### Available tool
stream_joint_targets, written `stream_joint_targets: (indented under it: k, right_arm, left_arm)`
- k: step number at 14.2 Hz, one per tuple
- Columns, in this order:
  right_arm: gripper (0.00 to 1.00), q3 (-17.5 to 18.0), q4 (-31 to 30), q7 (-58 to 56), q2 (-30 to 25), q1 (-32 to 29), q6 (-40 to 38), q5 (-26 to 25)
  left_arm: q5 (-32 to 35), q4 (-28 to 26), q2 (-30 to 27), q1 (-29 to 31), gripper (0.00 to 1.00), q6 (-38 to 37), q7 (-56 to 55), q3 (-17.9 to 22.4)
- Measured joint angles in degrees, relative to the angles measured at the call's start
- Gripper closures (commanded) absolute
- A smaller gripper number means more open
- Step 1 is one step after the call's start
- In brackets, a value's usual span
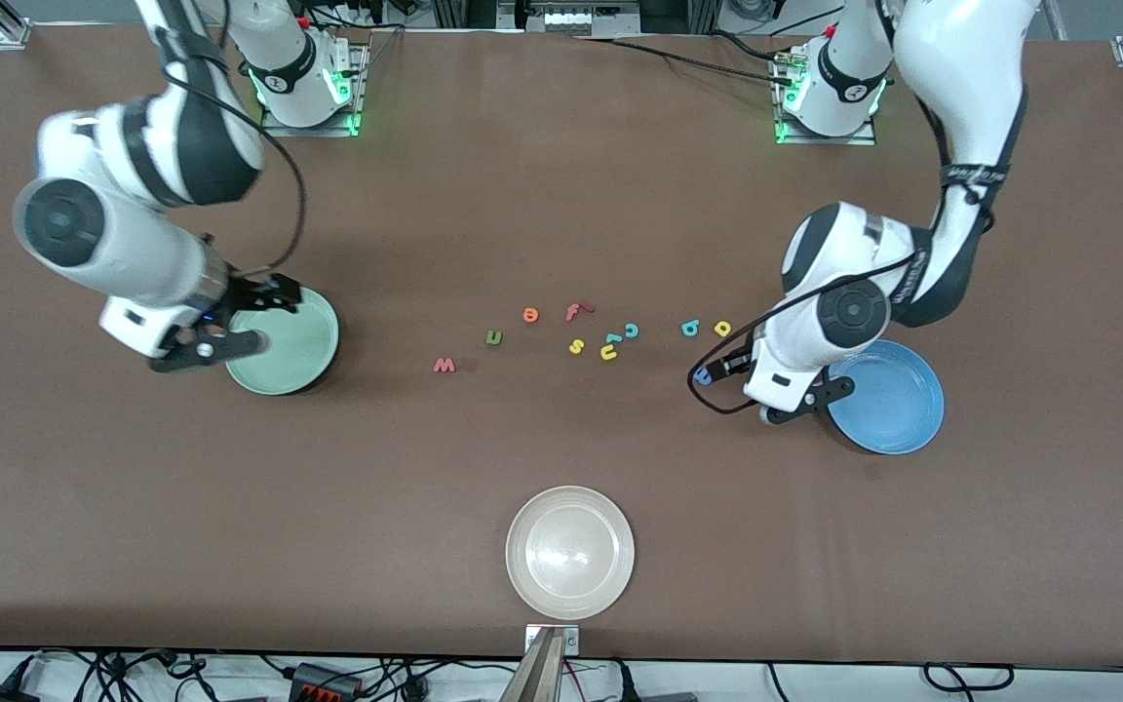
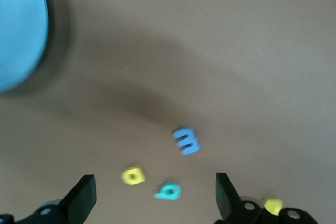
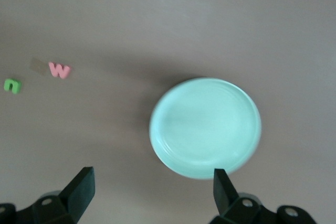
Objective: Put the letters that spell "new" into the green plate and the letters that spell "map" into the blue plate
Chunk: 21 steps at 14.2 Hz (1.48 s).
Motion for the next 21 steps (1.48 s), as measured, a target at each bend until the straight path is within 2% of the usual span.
stream_joint_targets:
  k: [2, 3, 4, 6, 7, 9, 11, 12, 13, 14, 17, 19, 21]
  right_arm:
    - [0.0, 0.0, 0.0, 5.7, 3.2, 3.9, 3.3, 0.0]
    - [0.0, 0.1, 0.0, 9.3, 4.6, 5.8, 4.8, 0.0]
    - [0.0, 0.1, 0.0, 12.9, 6.0, 7.6, 6.2, 0.0]
    - [0.0, 0.1, -0.1, 20.0, 8.7, 11.0, 9.0, 0.6]
    - [0.0, 0.1, -0.1, 23.3, 10.1, 12.6, 10.8, 1.9]
    - [0.01, 0.1, 0.0, 27.4, 12.4, 15.3, 14.3, 4.4]
    - [0.12, 0.1, 0.0, 30.2, 14.2, 17.4, 17.1, 4.8]
    - [0.14, 0.1, 0.0, 31.3, 15.0, 18.1, 18.5, 4.9]
    - [0.16, 0.1, 0.0, 32.7, 16.0, 18.8, 19.9, 4.9]
    - [0.19, 0.1, 0.1, 34.0, 17.0, 19.3, 21.2, 4.9]
    - [0.27, 0.1, 0.2, 36.9, 19.4, 20.5, 23.6, 4.9]
    - [0.27, 0.1, 0.6, 37.3, 20.2, 21.0, 23.9, 4.9]
    - [0.27, 0.1, 1.8, 37.4, 21.0, 21.6, 23.9, 4.9]
  left_arm:
    - [0.0, 0.0, 3.0, -1.3, 0.0, 4.3, -11.5, -0.1]
    - [0.0, 0.0, 4.5, -2.1, 0.09, 5.7, -14.1, -0.1]
    - [0.0, 0.0, 5.7, -2.5, 0.14, 6.8, -15.4, -0.1]
    - [0.0, 0.0, 7.3, -2.8, 0.34, 8.1, -16.3, -0.1]
    - [0.0, 0.1, 7.6, -2.8, 0.37, 8.2, -16.3, 0.0]
    - [0.0, 0.1, 8.0, -2.8, 0.39, 8.2, -16.3, 0.0]
    - [0.0, 0.1, 8.7, -2.7, 0.41, 8.5, -16.3, 0.1]
    - [0.1, 0.1, 9.2, -2.7, 0.42, 9.0, -16.3, 0.2]
    - [0.1, 0.1, 9.7, -2.7, 0.47, 9.6, -16.3, 0.2]
    - [0.1, 0.1, 10.1, -2.7, 0.59, 9.9, -16.3, 0.2]
    - [0.1, 0.2, 10.5, -2.8, 0.86, 10.5, -16.3, 0.2]
    - [0.1, 0.4, 10.5, -2.8, 0.93, 10.5, -16.3, 0.1]
    - [0.2, 0.5, 10.3, -2.8, 0.93, 10.2, -15.8, 0.2]
